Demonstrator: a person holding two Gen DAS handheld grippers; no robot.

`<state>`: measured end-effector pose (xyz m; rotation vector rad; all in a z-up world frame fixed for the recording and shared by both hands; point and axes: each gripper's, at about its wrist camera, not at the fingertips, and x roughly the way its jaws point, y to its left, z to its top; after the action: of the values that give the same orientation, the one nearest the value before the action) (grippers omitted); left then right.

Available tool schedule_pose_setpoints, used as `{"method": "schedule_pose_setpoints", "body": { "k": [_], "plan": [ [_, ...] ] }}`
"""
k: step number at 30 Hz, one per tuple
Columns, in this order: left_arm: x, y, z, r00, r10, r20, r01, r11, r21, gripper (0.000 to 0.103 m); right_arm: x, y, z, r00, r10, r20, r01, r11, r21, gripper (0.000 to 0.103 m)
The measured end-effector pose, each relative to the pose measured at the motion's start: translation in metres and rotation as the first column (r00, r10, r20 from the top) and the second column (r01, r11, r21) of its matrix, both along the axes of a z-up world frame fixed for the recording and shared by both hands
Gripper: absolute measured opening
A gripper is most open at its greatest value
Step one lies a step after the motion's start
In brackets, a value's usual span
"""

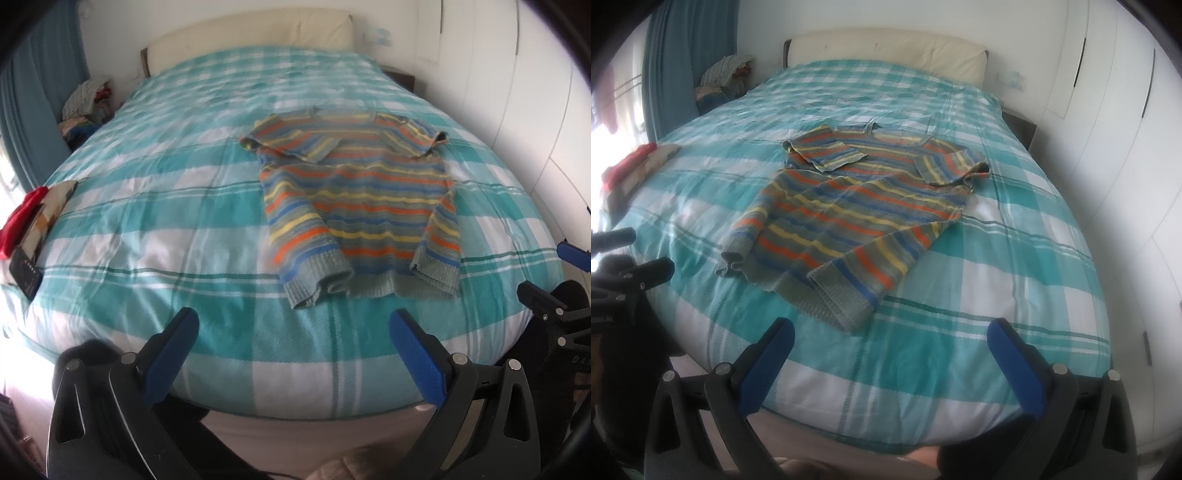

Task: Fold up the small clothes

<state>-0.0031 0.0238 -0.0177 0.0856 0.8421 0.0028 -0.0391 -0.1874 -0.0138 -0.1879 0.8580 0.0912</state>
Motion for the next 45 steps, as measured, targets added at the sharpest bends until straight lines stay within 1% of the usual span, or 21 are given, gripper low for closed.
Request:
{"method": "schedule_pose_setpoints", "body": {
  "k": [2, 3, 5, 7, 9, 11, 12, 13, 16, 19, 20, 21, 22, 24, 26, 30, 34, 40, 41, 44, 45],
  "plan": [
    [0.001, 0.013, 0.006, 0.998, 0.033, 0.046, -0.037, 0.996, 0.085, 0.103, 0.001, -0.005, 0.0, 1.0, -0.006, 0.002, 0.006, 1.0, 0.006, 0.103],
    [0.002, 0.025, 0.005, 0.997, 0.064, 0.046, -0.067, 0.996, 0.063, 0.103, 0.002, -0.009, 0.0, 1.0, -0.013, 0.006, 0.013, 1.0, 0.01, 0.103],
    [0.007, 0.051, -0.007, 0.993, 0.117, 0.003, -0.117, 0.992, -0.037, 0.103, 0.005, -0.021, -0.004, 1.0, -0.03, 0.005, 0.03, 0.999, 0.025, 0.103],
    [0.013, 0.063, -0.025, 0.989, 0.134, -0.061, -0.141, 0.981, -0.134, 0.103, 0.011, -0.028, -0.013, 0.999, -0.043, -0.019, 0.044, 0.998, 0.046, 0.103],
    [0.016, 0.052, -0.03, 0.963, 0.124, -0.237, -0.141, 0.988, -0.055, 0.102, 0.023, -0.03, -0.026, 0.998, -0.031, -0.063, 0.036, 0.996, 0.076, 0.103],
    [0.03, 0.04, -0.043, 0.972, 0.071, -0.222, -0.096, 0.99, -0.104, 0.102, 0.037, -0.021, -0.039, 0.995, 0.003, -0.097, 0.008, 0.993, 0.116, 0.103],
    [0.04, 0.035, -0.05, 0.985, 0.042, -0.165, -0.066, 0.987, -0.145, 0.102, 0.044, -0.013, -0.045, 0.994, 0.029, -0.104, -0.015, 0.991, 0.133, 0.103],
    [0.049, 0.027, -0.056, 0.984, 0.019, -0.176, -0.044, 0.989, -0.14, 0.102, 0.053, -0.001, -0.051, 0.992, 0.067, -0.105, -0.05, 0.988, 0.149, 0.103],
    [0.064, 0.022, -0.068, 0.98, 0.046, -0.195, -0.071, 0.99, -0.124, 0.102, 0.077, 0.026, -0.061, 0.987, 0.119, -0.104, -0.095, 0.973, 0.212, 0.102],
    [0.065, 0.03, -0.069, 0.976, 0.077, -0.203, -0.108, 0.983, -0.148, 0.102, 0.111, 0.04, -0.087, 0.984, 0.075, -0.164, -0.038, 0.975, 0.217, 0.102],
    [0.063, 0.035, -0.067, 0.976, 0.086, -0.199, -0.116, 0.982, -0.146, 0.102, 0.119, 0.041, -0.099, 0.979, 0.052, -0.199, -0.017, 0.985, 0.174, 0.09],
    [0.059, 0.039, -0.066, 0.977, 0.097, -0.189, -0.124, 0.983, -0.135, 0.102, 0.121, 0.038, -0.104, 0.978, 0.029, -0.206, -0.001, 0.99, 0.138, 0.062],
    [0.055, 0.044, -0.064, 0.978, 0.11, -0.177, -0.132, 0.985, -0.114, 0.102, 0.116, 0.026, -0.099, 0.984, 0.014, -0.176, 0.015, 0.987, 0.163, 0.053],
    [0.048, 0.055, -0.063, 0.978, 0.138, -0.156, -0.151, 0.986, -0.076, 0.102, 0.103, -0.002, -0.088, 0.985, -0.01, -0.173, 0.053, 0.967, 0.248, 0.007],
    [0.043, 0.065, -0.066, 0.975, 0.154, -0.16, -0.166, 0.984, -0.059, 0.102, 0.085, -0.038, -0.076, 0.984, -0.063, -0.165, 0.11, 0.949, 0.296, 0.008],
    [0.054, 0.07, -0.076, 0.975, 0.112, -0.193, -0.139, 0.981, -0.132, 0.102, 0.066, -0.095, -0.071, 0.97, -0.129, -0.204, 0.197, 0.913, 0.358, 0.008],
    [0.078, 0.058, -0.085, 0.977, 0.022, -0.212, -0.079, 0.961, -0.264, 0.102, 0.066, -0.111, -0.081, 0.97, -0.121, -0.21, 0.198, 0.896, 0.398, 0.005],
    [0.097, 0.051, -0.095, 0.973, -0.047, -0.227, -0.038, 0.934, -0.357, 0.096, 0.059, -0.133, -0.087, 0.974, -0.114, -0.196, 0.202, 0.832, 0.517, 0.008],
    [0.096, 0.052, -0.096, 0.972, -0.058, -0.226, -0.032, 0.928, -0.372, 0.096, 0.06, -0.133, -0.088, 0.975, -0.104, -0.197, 0.196, 0.82, 0.538, 0.012],
    [0.097, 0.055, -0.095, 0.974, -0.083, -0.21, -0.018, 0.9, -0.436, 0.094, 0.058, -0.136, -0.09, 0.979, -0.076, -0.187, 0.176, 0.773, 0.609, 0.057],
    [0.098, 0.058, -0.095, 0.974, -0.083, -0.209, -0.023, 0.887, -0.461, 0.094, 0.058, -0.138, -0.091, 0.98, -0.073, -0.184, 0.176, 0.743, 0.646, 0.06]
  ]
}}
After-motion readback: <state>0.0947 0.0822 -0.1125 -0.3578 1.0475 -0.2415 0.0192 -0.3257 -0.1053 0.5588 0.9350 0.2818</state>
